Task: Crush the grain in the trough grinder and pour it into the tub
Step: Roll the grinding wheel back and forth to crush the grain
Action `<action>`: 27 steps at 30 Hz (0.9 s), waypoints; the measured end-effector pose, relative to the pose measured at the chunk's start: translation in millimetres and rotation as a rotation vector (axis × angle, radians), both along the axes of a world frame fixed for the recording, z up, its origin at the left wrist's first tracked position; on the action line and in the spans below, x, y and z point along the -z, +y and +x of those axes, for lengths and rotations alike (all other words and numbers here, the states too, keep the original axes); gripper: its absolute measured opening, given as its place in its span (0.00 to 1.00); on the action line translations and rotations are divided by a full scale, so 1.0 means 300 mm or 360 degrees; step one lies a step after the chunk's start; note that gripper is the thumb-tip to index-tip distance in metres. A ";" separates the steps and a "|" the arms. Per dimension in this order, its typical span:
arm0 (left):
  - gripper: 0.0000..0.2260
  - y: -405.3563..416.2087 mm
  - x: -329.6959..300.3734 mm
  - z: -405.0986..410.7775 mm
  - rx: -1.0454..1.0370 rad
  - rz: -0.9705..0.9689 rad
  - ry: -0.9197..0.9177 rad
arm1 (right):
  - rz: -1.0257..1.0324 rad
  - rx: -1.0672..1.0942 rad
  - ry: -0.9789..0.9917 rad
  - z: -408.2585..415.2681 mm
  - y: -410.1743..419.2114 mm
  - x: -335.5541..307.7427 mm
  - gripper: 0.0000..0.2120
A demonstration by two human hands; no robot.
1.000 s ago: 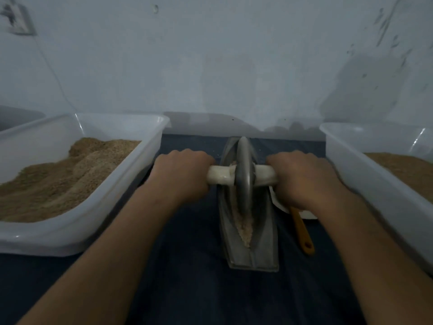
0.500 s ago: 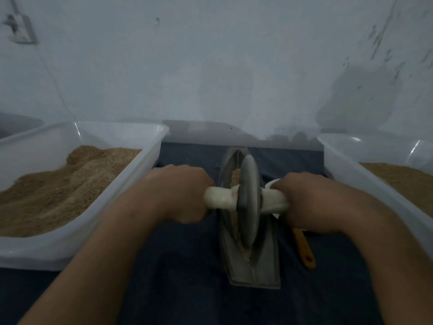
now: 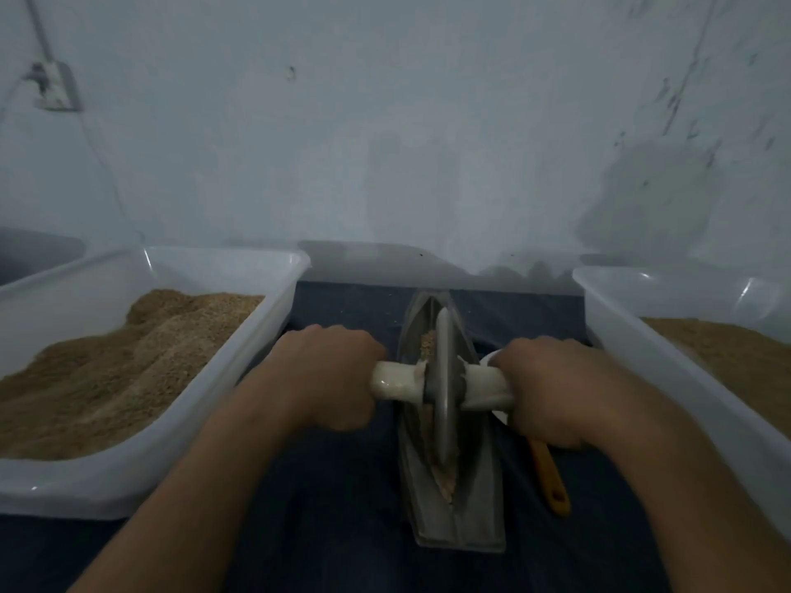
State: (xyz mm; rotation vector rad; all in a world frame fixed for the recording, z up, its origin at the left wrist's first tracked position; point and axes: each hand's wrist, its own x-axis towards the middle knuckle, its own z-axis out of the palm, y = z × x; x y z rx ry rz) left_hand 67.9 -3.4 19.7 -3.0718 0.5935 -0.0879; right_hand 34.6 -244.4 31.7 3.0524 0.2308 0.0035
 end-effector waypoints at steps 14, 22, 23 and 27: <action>0.08 -0.054 0.048 0.037 -0.0182 -0.0035 -0.0413 | 0.0029 -0.0003 -0.0427 0.083 0.006 0.049 0.08; 0.07 -0.033 0.011 -0.001 -0.0021 -0.0027 -0.0250 | 0.0132 -0.0016 0.0041 0.040 -0.024 0.018 0.05; 0.08 -0.042 0.026 0.010 -0.0061 -0.0041 -0.0363 | 0.0118 -0.0008 -0.0104 0.059 -0.017 0.034 0.06; 0.07 -0.056 0.083 0.041 -0.0210 -0.0145 -0.0567 | 0.0073 0.0006 -0.0717 0.117 0.017 0.101 0.08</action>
